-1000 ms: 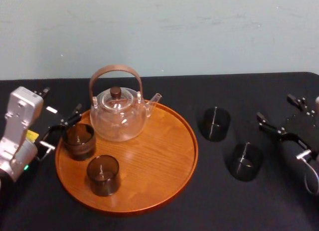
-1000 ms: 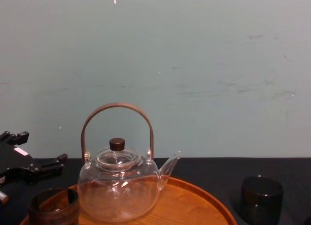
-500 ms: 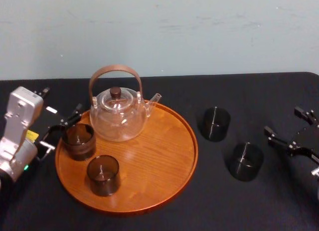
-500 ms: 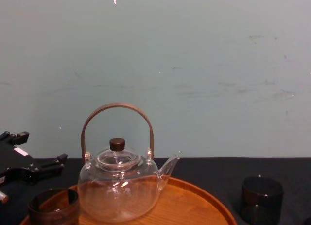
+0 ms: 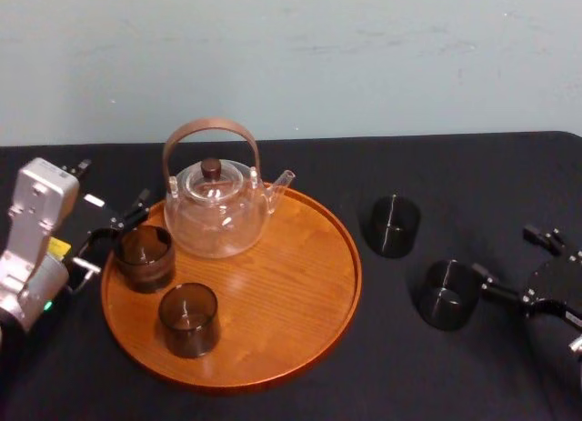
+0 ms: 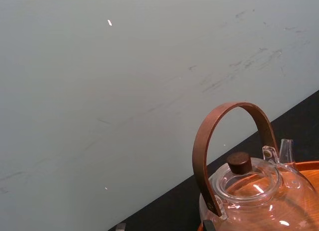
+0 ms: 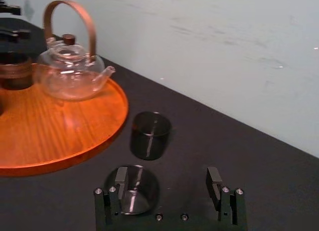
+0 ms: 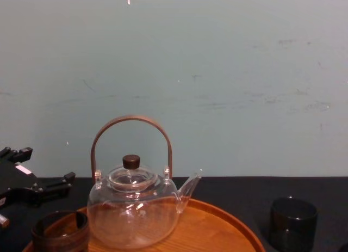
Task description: Pick up the glass from the table and place it on the tray.
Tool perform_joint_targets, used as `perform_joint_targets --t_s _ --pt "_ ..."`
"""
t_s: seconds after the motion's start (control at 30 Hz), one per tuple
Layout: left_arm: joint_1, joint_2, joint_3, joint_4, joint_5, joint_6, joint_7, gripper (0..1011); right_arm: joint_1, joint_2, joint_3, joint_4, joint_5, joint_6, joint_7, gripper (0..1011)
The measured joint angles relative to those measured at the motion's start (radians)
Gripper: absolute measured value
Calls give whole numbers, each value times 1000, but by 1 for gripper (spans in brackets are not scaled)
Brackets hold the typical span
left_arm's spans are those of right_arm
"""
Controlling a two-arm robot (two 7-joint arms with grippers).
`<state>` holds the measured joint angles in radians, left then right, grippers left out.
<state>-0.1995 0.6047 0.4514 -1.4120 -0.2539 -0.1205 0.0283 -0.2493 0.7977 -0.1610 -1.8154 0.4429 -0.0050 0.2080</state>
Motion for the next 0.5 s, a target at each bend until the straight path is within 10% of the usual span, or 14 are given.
perform_joint_targets --t_s 0.5 --pt "0 0 0 0 0 0 0 1001 -25 1 1 -32 -14 44 69 1002"
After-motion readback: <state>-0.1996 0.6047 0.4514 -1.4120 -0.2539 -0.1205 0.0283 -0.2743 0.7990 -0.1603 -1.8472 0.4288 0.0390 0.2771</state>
